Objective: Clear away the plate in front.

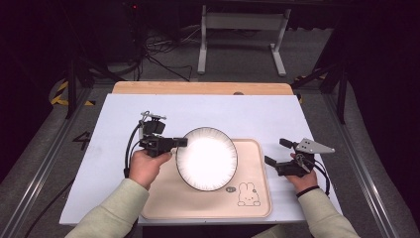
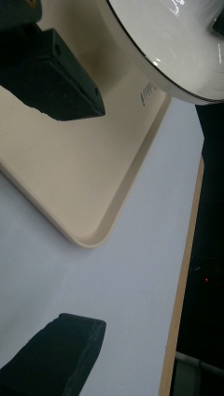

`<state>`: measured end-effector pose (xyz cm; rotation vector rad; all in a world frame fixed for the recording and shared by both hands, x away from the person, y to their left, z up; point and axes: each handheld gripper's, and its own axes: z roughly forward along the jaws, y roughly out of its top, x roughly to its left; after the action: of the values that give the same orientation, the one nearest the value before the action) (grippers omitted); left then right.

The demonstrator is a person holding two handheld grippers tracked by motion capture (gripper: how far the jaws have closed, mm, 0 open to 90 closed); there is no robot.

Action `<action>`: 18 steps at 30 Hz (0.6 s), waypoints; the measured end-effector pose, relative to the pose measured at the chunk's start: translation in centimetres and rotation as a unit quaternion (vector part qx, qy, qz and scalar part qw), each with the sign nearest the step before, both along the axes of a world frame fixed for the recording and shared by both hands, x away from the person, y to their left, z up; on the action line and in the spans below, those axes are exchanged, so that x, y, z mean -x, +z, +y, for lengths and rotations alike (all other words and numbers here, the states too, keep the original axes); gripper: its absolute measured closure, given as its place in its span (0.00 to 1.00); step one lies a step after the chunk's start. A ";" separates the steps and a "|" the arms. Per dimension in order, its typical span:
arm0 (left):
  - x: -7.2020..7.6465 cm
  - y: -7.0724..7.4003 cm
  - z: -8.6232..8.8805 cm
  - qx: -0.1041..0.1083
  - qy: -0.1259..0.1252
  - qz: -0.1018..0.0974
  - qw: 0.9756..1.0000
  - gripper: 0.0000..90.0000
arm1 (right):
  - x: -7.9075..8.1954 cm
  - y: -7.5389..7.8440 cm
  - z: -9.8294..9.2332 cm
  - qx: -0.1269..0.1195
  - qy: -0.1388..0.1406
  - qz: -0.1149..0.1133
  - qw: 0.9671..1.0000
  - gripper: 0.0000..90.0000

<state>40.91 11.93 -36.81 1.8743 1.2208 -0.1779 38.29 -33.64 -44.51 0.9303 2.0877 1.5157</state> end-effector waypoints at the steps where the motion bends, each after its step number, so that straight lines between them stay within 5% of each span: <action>1: 0.0 -0.2 -0.1 0.000 0.000 0.003 1.000 0.91 | 0.0 0.0 0.0 0.000 0.000 0.000 1.000 0.01; 18: 0.3 -2.7 -0.2 0.001 -0.011 0.036 0.999 0.91 | 0.0 0.0 0.1 0.000 0.003 0.000 1.000 0.01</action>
<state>40.65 11.74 -39.52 1.8936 1.2480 -0.2597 38.27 -33.58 -44.52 0.9239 2.0925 1.5193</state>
